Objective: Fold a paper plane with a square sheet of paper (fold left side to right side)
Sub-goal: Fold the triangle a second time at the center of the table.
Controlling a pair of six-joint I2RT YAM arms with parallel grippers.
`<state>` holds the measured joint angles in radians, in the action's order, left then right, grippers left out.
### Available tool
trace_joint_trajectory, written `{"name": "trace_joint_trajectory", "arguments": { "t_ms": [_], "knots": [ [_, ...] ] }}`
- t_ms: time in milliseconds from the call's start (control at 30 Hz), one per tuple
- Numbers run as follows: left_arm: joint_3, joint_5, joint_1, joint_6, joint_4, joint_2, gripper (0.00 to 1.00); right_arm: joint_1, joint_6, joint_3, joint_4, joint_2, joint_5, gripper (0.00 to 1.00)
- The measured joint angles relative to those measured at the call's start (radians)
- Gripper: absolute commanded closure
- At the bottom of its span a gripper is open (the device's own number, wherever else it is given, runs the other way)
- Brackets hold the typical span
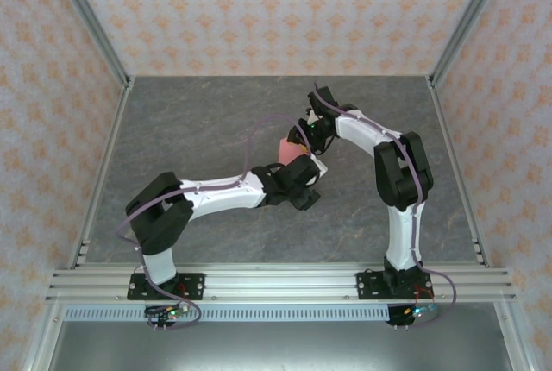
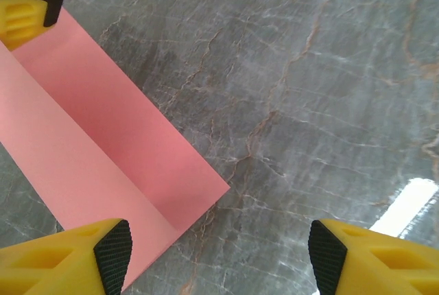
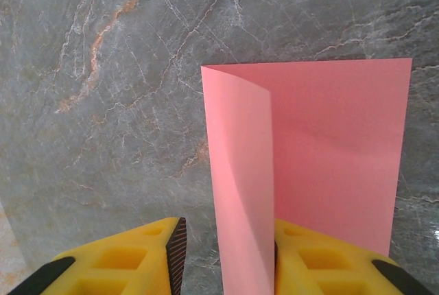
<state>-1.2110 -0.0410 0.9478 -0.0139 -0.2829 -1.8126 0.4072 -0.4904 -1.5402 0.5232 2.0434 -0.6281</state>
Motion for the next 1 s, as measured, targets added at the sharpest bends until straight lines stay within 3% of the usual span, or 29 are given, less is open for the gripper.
{"name": "trace_joint_trajectory", "arguments": {
  "t_ms": [133, 233, 500, 600, 767, 1000],
  "knots": [
    [-0.018, -0.076, 0.007, -0.010, -0.010, -0.045, 0.33, 0.000, 0.000, 0.000, 0.000, 0.000, 0.000, 0.63],
    [-0.019, -0.118, 0.008, -0.014, -0.018, -0.059, 0.42, 0.000, 0.000, 0.000, 0.000, 0.000, 0.000, 0.63],
    [-0.019, -0.144, 0.008, -0.015, -0.018, -0.060, 0.81, 0.000, 0.003, 0.000, 0.005, 0.008, 0.000, 0.62],
    [-0.019, -0.144, 0.008, -0.015, -0.018, -0.060, 0.90, 0.000, 0.008, 0.000, 0.014, 0.011, 0.000, 0.60],
    [-0.019, -0.143, 0.008, -0.020, -0.018, -0.060, 1.00, -0.001, 0.026, -0.012, 0.030, 0.011, 0.003, 0.47],
    [-0.018, -0.143, 0.008, -0.037, -0.017, -0.060, 1.00, -0.031, 0.041, -0.053, 0.035, 0.007, 0.009, 0.31]
  ]
}}
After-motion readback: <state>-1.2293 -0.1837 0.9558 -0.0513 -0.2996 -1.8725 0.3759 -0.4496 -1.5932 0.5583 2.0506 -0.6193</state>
